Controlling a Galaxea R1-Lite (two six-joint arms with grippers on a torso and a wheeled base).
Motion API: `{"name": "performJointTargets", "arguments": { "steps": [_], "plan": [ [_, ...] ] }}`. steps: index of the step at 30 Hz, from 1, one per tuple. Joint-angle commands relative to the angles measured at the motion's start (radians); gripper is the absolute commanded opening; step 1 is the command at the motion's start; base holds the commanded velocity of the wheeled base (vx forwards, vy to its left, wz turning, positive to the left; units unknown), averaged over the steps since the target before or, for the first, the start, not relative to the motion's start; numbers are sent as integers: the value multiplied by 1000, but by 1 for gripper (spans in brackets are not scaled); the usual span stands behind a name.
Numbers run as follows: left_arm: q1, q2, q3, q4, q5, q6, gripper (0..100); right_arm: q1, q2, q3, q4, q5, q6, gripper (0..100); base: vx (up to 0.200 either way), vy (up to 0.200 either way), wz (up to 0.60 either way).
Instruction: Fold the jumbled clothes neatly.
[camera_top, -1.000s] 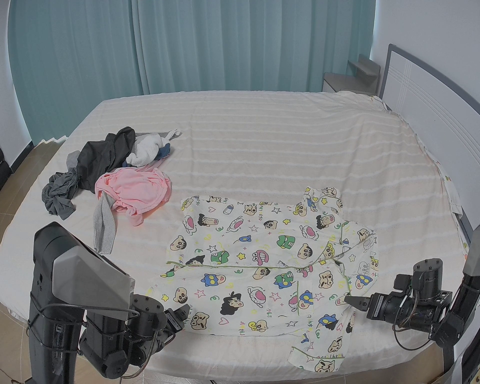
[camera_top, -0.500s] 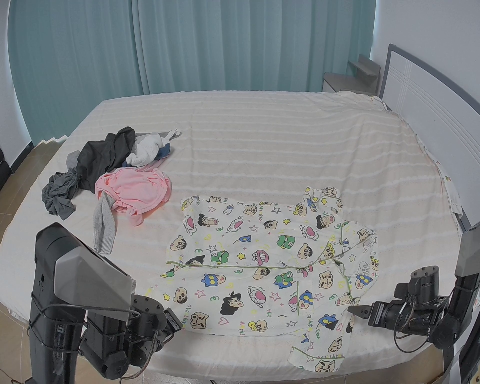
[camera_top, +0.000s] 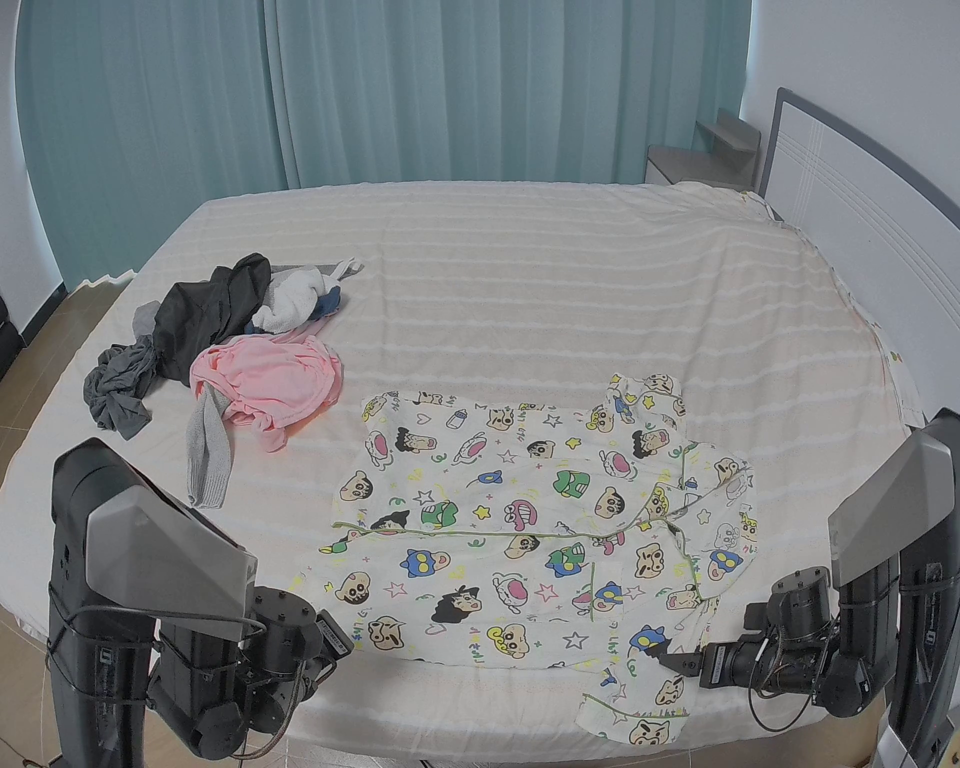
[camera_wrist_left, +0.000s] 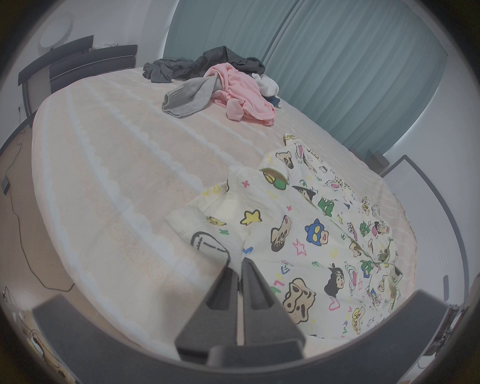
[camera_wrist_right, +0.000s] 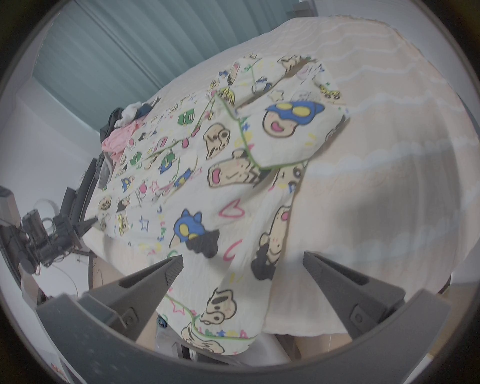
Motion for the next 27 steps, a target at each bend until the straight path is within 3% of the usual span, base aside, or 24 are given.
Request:
{"name": "performJointTargets", "arguments": {
  "steps": [1,4,15,27],
  "plan": [
    [3,-21,-12,-18,1,-2,0,8,51,-1,-1,32,-17,100,0,0,0],
    [7,-25,-32,-18,2,-2,0,19,48,-15,-1,64,-39,100,0,0,0],
    [27,-84,-97,-18,15,-8,0,88,46,-111,1,70,-91,100,0,0,0],
    [64,-151,-155,-18,15,-8,0,78,55,-150,1,61,-142,100,0,0,0]
  ]
}}
